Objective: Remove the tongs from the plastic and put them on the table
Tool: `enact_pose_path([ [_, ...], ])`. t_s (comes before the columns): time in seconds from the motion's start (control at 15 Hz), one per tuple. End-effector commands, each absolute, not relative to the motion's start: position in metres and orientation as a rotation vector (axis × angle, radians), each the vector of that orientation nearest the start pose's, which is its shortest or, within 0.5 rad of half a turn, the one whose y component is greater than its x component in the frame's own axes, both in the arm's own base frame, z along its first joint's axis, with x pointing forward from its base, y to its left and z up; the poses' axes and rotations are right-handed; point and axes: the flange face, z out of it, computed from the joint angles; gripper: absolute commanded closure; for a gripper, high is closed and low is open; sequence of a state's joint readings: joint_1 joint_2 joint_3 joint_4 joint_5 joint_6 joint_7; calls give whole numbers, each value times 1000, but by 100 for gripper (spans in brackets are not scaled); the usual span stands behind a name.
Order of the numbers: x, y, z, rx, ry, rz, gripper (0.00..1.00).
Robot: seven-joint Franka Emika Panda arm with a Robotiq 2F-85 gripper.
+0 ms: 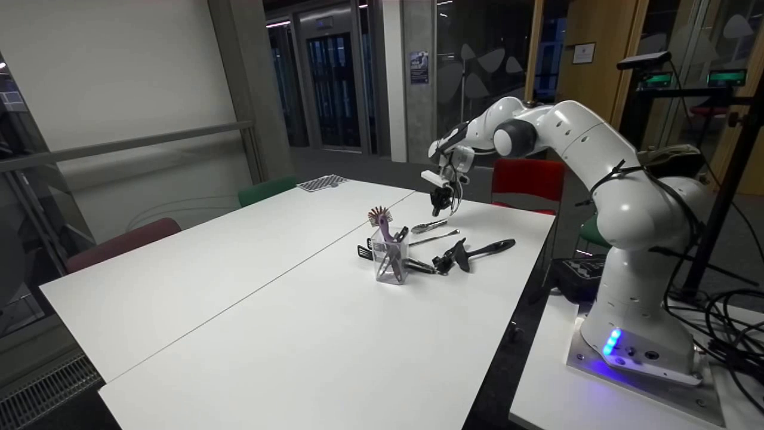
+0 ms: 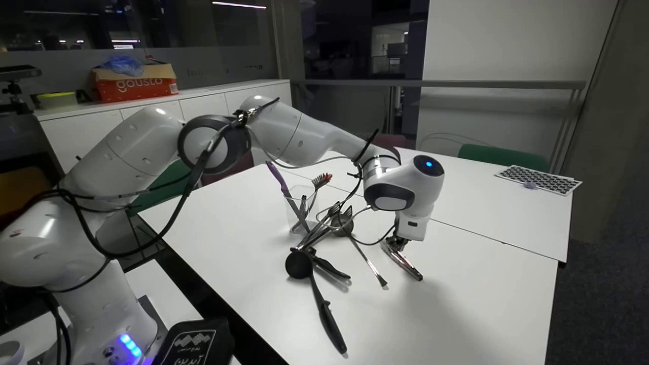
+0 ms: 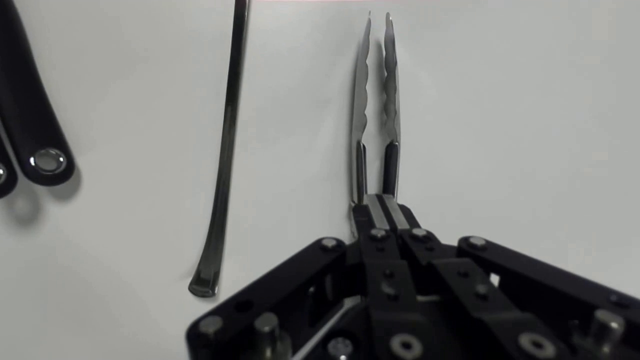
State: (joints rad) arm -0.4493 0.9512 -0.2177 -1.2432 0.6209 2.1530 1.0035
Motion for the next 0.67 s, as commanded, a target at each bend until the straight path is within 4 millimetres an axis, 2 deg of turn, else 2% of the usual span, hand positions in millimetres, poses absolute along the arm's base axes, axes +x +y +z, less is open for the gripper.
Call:
enact_pose_path([
  [0.0,635,-419,193,-1694,2419,-7,100],
  [0.13,629,-427,204,-1738,2476,-107,100],
  [0.2,626,-431,219,-1761,2500,-172,81],
  [0.33,621,-435,255,-1818,2518,-327,66],
  [0.4,619,-434,282,-1840,2500,-423,59],
  [0.6,619,-424,338,-1856,2330,-679,37],
])
